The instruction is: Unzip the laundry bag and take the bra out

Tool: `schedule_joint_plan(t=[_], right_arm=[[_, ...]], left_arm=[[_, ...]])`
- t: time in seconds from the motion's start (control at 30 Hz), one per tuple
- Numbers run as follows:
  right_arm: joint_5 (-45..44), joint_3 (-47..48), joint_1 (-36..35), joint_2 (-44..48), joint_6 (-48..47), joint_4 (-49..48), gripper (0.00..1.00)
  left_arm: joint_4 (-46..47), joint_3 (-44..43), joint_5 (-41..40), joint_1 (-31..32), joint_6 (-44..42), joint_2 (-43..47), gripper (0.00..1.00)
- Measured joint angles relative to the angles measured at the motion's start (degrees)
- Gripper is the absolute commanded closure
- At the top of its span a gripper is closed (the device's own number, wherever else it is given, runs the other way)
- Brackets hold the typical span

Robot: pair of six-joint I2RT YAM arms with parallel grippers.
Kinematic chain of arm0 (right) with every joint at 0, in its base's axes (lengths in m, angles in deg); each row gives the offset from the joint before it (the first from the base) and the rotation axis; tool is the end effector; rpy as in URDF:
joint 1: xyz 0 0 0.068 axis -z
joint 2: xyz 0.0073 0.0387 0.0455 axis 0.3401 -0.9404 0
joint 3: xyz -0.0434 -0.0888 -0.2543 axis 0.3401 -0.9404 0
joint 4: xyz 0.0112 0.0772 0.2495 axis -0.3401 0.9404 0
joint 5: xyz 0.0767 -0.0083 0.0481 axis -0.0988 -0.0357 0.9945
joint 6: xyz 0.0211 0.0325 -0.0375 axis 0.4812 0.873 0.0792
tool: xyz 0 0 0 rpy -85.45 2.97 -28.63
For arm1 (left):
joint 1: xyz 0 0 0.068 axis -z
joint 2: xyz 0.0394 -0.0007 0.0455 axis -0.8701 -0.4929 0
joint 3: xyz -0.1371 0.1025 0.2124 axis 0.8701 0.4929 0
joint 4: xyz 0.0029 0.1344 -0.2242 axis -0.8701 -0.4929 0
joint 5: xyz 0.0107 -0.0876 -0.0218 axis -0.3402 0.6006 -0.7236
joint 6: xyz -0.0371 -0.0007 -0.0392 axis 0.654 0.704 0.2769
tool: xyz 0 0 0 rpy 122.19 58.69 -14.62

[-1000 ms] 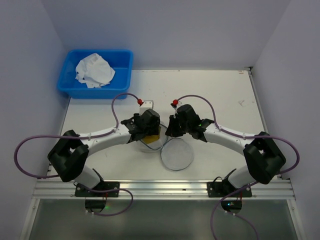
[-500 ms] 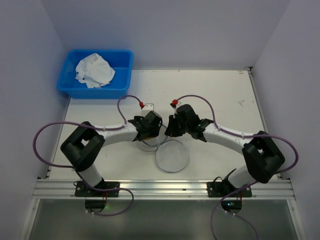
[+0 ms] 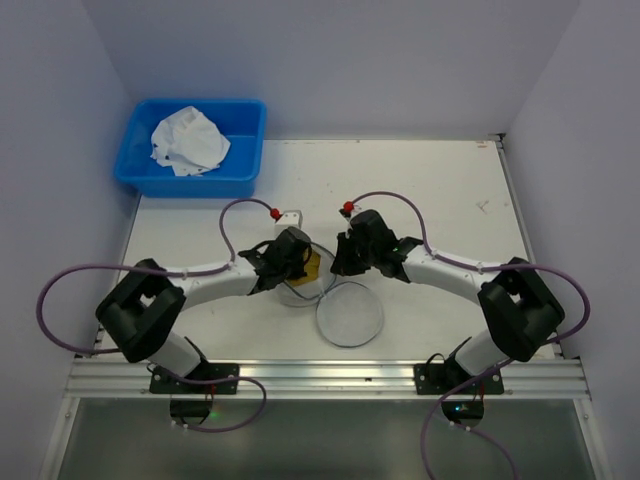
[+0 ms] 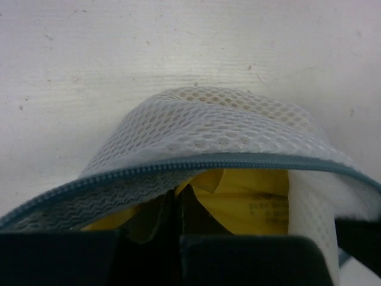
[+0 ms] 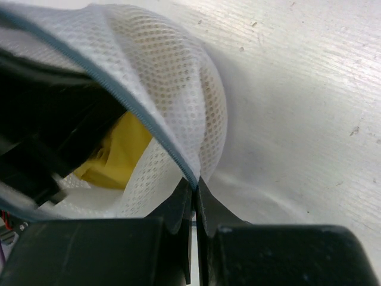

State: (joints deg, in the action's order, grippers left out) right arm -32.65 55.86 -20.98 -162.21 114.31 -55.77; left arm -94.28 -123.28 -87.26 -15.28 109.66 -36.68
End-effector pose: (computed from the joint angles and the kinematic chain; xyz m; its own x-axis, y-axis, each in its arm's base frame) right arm 0.2361 0.2113 0.1952 -0.8304 -0.0397 -0.5557 -0.3455 0.8191 0.4579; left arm 0.2241 -0.2075 0.1651 -0.7470 -0.1224 -0.6534 0.0170 0.9791 -0.2028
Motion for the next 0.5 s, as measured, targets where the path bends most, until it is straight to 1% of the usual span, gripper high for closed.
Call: schedule_joint_plan(t=[0.13, 0.3, 0.37, 0.5], right_arm=[[-1.5, 1.3, 0.1, 0.0, -0.2, 1.3, 1.00], [-3.0, 3.7, 0.6, -0.4, -0.7, 2.6, 1.00], [-3.3, 4.9, 0.8, -0.9, -1.1, 3.7, 1.00], [-3.6, 6.8, 0.8, -1.5, -1.9, 5.2, 1.00]], left_arm=[[0.9, 3.8, 4.5, 0.5, -2.8, 8.9, 1.00], [5.7, 6.7, 13.0, 0.7, -7.9, 18.6, 1.00], [7.3, 7.3, 16.9, 0.6, -9.9, 20.4, 1.00], [10.0, 8.0, 25.0, 0.7, -14.2, 20.9, 1.00]])
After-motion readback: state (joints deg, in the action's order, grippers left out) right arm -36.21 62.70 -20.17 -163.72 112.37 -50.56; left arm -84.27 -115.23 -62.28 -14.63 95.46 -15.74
